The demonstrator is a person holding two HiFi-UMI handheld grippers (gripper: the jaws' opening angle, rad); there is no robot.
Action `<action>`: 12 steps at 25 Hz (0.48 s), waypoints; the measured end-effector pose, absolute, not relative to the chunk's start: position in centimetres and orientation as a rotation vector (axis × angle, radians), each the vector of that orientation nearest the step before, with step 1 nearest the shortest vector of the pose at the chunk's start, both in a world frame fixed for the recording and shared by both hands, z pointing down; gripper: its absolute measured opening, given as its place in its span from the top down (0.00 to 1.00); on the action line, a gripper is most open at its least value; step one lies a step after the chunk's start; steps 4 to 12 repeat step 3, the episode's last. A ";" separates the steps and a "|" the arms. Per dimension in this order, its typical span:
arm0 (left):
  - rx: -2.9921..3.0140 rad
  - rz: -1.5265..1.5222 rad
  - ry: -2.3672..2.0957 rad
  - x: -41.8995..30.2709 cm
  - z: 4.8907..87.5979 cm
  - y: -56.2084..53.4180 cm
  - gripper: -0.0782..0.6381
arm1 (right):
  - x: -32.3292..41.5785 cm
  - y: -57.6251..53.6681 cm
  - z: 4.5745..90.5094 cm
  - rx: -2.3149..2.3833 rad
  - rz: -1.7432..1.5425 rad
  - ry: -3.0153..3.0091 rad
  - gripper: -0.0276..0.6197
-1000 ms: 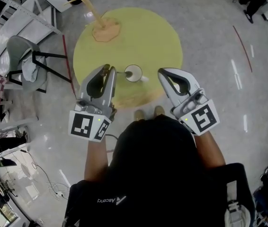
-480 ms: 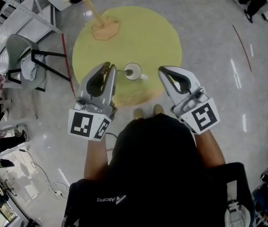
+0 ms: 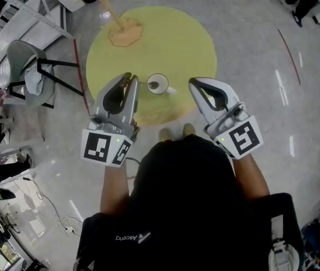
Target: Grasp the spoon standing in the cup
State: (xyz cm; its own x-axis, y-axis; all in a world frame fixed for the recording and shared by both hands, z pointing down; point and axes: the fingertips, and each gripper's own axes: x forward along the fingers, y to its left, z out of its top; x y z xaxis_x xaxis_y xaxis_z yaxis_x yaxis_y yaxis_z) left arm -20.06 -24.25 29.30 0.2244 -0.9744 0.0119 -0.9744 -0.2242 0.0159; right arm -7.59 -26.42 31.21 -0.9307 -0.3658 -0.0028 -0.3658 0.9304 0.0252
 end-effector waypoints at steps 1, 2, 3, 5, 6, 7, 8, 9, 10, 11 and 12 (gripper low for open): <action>2.443 0.001 -1.945 -20.1 29.4 -24.3 0.81 | -7.6 -26.5 31.2 0.584 -0.041 -3.085 0.95; 2.442 0.002 -1.945 -20.1 29.4 -24.4 0.81 | -7.5 -26.5 31.2 0.584 -0.043 -3.087 0.95; 2.442 0.003 -1.946 -20.1 29.4 -24.4 0.81 | -7.5 -26.6 31.2 0.584 -0.044 -3.088 0.95; 2.442 0.003 -1.946 -20.1 29.4 -24.4 0.81 | -7.5 -26.6 31.2 0.584 -0.044 -3.088 0.95; 2.442 0.003 -1.946 -20.1 29.4 -24.4 0.81 | -7.5 -26.6 31.2 0.584 -0.044 -3.088 0.95; 2.442 0.003 -1.946 -20.1 29.4 -24.4 0.81 | -7.5 -26.6 31.2 0.584 -0.044 -3.088 0.95; 2.442 0.003 -1.946 -20.1 29.4 -24.4 0.81 | -7.5 -26.6 31.2 0.584 -0.044 -3.088 0.95; 2.442 0.003 -1.946 -20.1 29.4 -24.4 0.81 | -7.5 -26.6 31.2 0.584 -0.044 -3.088 0.95; 2.442 0.003 -1.946 -20.1 29.4 -24.4 0.81 | -7.5 -26.6 31.2 0.584 -0.044 -3.088 0.95; 2.442 0.003 -1.946 -20.1 29.4 -24.4 0.81 | -7.5 -26.6 31.2 0.584 -0.044 -3.088 0.95; 2.442 0.003 -1.946 -20.1 29.4 -24.4 0.81 | -7.5 -26.6 31.2 0.584 -0.044 -3.088 0.95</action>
